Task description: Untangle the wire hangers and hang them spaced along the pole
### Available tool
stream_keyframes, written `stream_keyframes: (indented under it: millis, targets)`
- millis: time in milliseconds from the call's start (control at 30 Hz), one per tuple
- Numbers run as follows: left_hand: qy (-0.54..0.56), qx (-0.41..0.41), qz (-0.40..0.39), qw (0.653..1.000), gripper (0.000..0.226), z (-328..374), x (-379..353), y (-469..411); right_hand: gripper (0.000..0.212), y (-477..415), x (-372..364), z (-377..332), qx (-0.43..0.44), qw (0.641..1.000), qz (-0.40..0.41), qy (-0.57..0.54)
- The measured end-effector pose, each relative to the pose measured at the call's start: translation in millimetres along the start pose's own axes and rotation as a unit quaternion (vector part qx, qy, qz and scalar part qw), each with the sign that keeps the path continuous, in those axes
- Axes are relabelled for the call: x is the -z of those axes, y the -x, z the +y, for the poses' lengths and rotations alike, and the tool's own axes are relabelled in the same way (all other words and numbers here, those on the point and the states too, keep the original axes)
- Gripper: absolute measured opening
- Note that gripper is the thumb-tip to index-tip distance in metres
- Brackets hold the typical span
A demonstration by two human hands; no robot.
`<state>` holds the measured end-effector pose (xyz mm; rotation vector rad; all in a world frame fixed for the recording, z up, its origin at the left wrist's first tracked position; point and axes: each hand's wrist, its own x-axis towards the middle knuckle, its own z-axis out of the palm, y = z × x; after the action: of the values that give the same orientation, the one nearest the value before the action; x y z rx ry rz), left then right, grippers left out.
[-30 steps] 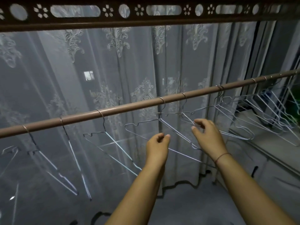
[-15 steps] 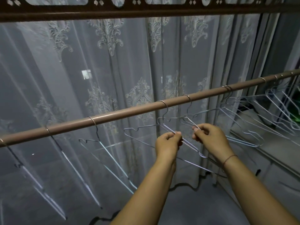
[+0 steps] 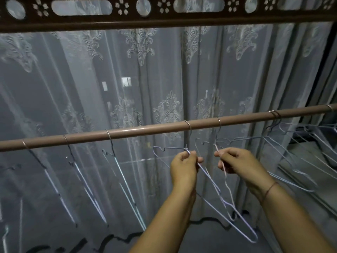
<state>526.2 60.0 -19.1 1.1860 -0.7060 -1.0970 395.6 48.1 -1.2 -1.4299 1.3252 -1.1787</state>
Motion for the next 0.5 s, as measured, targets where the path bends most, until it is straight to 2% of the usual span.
stream_keyframes:
  millis: [300, 500]
  targets:
    - [-0.039, -0.041, 0.051, 0.997, 0.014, 7.5, 8.4, 12.4, 0.018, -2.4, 3.0, 2.8, -0.011, 0.998, -0.037, -0.041]
    - [-0.012, -0.046, 0.079, 0.996, 0.016, 18.2, 21.0, 12.5, 0.019, -0.7, 2.7, -1.1, -0.005, 0.996, -0.052, -0.076]
